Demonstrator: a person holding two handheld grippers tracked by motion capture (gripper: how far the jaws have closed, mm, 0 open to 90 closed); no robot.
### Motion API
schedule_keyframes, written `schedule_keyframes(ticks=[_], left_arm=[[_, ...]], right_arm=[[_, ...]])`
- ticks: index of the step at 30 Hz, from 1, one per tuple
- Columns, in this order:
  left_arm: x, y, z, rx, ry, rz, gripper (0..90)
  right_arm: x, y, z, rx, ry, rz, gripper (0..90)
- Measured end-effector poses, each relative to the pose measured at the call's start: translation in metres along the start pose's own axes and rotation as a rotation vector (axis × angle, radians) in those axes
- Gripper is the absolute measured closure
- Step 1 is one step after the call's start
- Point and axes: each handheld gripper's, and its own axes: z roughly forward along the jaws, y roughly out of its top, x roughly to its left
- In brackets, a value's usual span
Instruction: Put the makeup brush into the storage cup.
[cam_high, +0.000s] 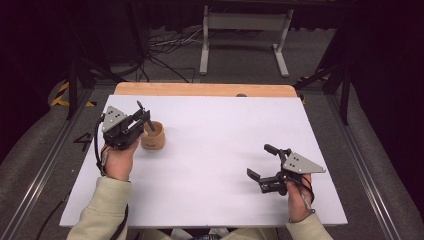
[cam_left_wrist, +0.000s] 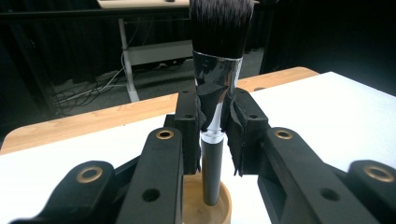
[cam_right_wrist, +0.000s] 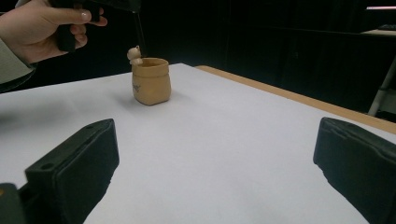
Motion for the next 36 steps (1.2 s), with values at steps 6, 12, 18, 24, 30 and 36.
schedule_keyframes(ticks=[6,12,18,24,30,36], left_arm=[[0.003,-0.006,0.006,-0.003,-0.001,0.003,75.8],[0.008,-0.013,0.012,0.006,-0.007,-0.008,75.8],[0.008,-0.018,0.016,0.026,-0.012,-0.004,75.8],[0.006,-0.022,0.019,0.045,-0.024,-0.003,75.7],[0.004,-0.024,0.021,0.069,-0.038,0.007,75.7],[0.002,-0.026,0.022,0.084,-0.048,0.014,75.7]], right_arm=[[0.000,0.000,0.000,0.002,0.003,0.000,0.6],[0.000,-0.001,0.000,0.002,0.002,0.001,0.5],[0.000,-0.001,0.000,0.004,0.007,0.002,0.5],[0.000,-0.001,0.000,0.006,0.014,0.004,0.5],[0.000,0.000,0.000,0.004,0.016,0.004,0.6],[0.000,0.000,0.000,0.000,0.017,0.002,0.5]])
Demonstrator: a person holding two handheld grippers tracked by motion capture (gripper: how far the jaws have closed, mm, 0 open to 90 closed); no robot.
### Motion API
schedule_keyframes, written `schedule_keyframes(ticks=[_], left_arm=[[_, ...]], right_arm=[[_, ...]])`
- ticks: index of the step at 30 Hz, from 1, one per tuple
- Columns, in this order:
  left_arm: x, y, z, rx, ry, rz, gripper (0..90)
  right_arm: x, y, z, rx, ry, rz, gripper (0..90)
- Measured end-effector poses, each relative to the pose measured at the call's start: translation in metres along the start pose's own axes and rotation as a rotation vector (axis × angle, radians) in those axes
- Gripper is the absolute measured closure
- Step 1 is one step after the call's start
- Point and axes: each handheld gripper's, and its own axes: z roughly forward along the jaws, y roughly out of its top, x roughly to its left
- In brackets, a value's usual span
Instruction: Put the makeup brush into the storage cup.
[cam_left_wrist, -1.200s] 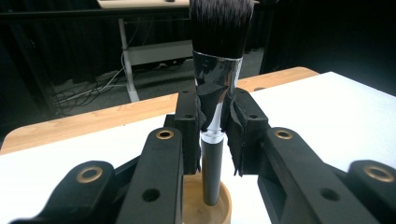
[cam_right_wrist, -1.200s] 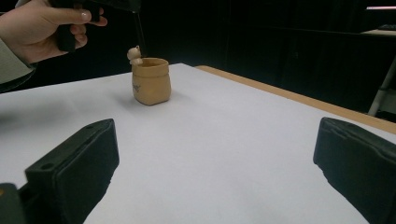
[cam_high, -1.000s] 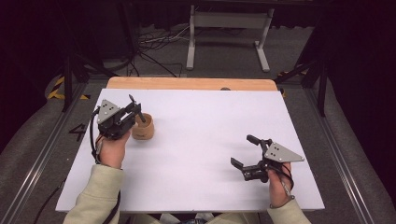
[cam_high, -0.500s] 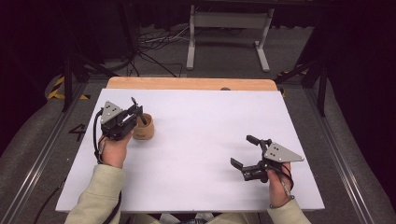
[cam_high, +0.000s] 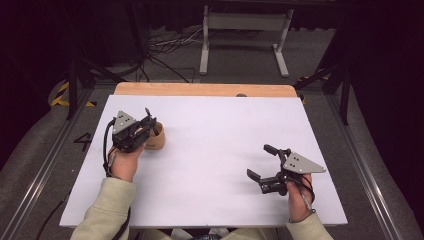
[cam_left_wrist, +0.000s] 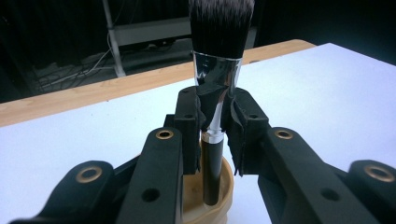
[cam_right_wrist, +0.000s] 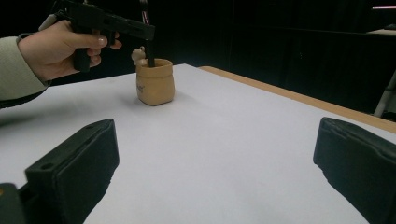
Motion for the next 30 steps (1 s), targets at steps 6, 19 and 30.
schedule_keyframes(ticks=[6,19,30], left_arm=[[-0.0010,-0.0022,0.0012,0.017,-0.005,0.007,75.6],[-0.0016,-0.0052,0.0020,0.033,-0.008,0.020,75.5],[-0.0005,-0.0053,-0.0020,0.030,-0.019,0.017,57.5]], right_arm=[[0.0003,0.0006,0.0006,-0.003,0.004,0.003,0.5],[0.0002,0.0013,0.0030,-0.001,0.015,0.004,0.5],[-0.0010,0.0017,0.0030,-0.003,0.018,0.007,0.5]])
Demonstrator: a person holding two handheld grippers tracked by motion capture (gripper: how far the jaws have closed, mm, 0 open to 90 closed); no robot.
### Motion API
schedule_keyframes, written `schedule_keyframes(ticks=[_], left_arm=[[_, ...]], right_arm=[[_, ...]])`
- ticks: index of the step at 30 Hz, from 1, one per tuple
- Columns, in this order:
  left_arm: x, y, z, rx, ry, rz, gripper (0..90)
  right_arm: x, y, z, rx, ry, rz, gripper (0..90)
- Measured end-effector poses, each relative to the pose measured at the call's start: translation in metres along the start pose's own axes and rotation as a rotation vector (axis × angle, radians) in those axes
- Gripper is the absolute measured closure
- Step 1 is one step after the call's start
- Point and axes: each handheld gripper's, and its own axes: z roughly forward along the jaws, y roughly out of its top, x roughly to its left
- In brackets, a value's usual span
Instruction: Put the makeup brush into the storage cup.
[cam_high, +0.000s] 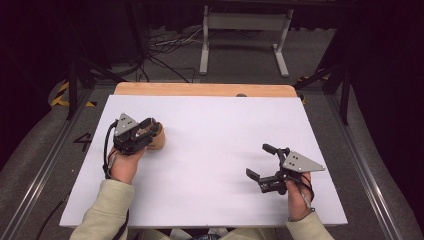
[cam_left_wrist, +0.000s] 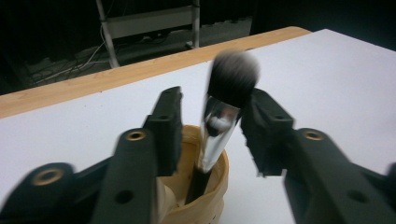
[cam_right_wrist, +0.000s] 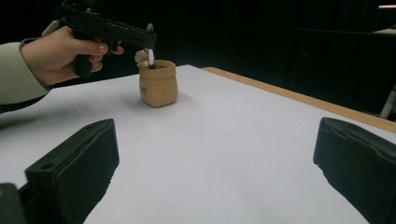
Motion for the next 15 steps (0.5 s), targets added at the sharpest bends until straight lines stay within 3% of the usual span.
schedule_keyframes(ticks=[5,9,15], left_arm=[[0.003,0.001,-0.011,-0.016,-0.022,-0.021,35.0],[0.000,0.004,-0.021,-0.037,-0.047,-0.021,25.7],[-0.007,0.006,-0.037,-0.066,-0.089,0.018,15.1]], right_arm=[[-0.003,0.001,0.002,-0.002,0.002,0.003,0.5],[-0.005,0.001,0.003,-0.002,0.003,0.005,0.5],[-0.009,0.005,0.004,-0.014,0.006,0.011,0.5]])
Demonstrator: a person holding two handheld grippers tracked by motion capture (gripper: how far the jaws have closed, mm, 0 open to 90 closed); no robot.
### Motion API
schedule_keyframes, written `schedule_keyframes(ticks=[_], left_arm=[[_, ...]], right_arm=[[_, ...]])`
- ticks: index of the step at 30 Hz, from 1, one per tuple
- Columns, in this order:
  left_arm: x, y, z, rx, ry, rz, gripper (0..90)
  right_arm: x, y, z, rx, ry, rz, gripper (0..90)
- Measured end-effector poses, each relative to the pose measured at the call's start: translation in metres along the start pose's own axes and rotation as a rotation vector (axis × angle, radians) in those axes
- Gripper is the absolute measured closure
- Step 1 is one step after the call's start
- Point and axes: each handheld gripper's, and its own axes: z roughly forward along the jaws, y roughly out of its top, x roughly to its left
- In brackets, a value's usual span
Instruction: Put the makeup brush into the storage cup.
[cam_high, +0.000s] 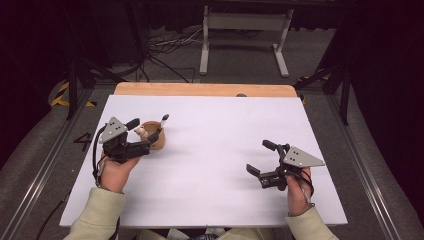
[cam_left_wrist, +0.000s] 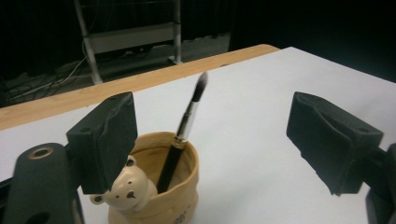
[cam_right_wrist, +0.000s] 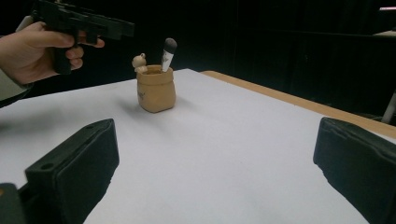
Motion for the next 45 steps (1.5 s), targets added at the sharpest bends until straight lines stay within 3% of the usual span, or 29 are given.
schedule_keyframes(ticks=[7,13,17,23,27,31,34,37,45], left_arm=[[-0.010,-0.007,-0.022,-0.044,-0.073,0.034,12.0],[-0.015,-0.016,-0.033,-0.079,-0.144,0.023,9.2],[-0.019,-0.023,-0.040,-0.108,-0.182,0.045,7.8],[-0.017,-0.036,-0.048,-0.137,-0.229,0.002,6.5],[-0.018,-0.048,-0.049,-0.119,-0.221,0.017,7.4],[-0.017,-0.056,-0.047,-0.103,-0.232,-0.007,7.0],[-0.018,-0.062,-0.046,-0.105,-0.226,-0.001,6.7],[-0.019,-0.068,-0.046,-0.110,-0.203,0.004,6.4],[-0.017,-0.081,-0.038,-0.073,-0.162,-0.042,5.8]], right_arm=[[-0.003,0.001,-0.001,0.000,0.000,0.005,0.5],[-0.005,0.000,-0.004,0.000,0.000,0.013,0.6],[-0.005,0.000,-0.005,0.005,0.009,0.012,0.6],[-0.006,-0.002,-0.006,-0.002,0.034,0.025,0.5],[-0.006,-0.004,-0.007,0.001,0.034,0.027,0.5],[-0.006,-0.007,-0.007,0.004,0.031,0.032,0.6],[-0.006,-0.008,-0.007,0.005,0.035,0.032,0.6],[-0.006,-0.009,-0.007,0.008,0.032,0.035,0.6],[-0.006,-0.014,-0.008,0.019,0.042,0.049,0.6]])
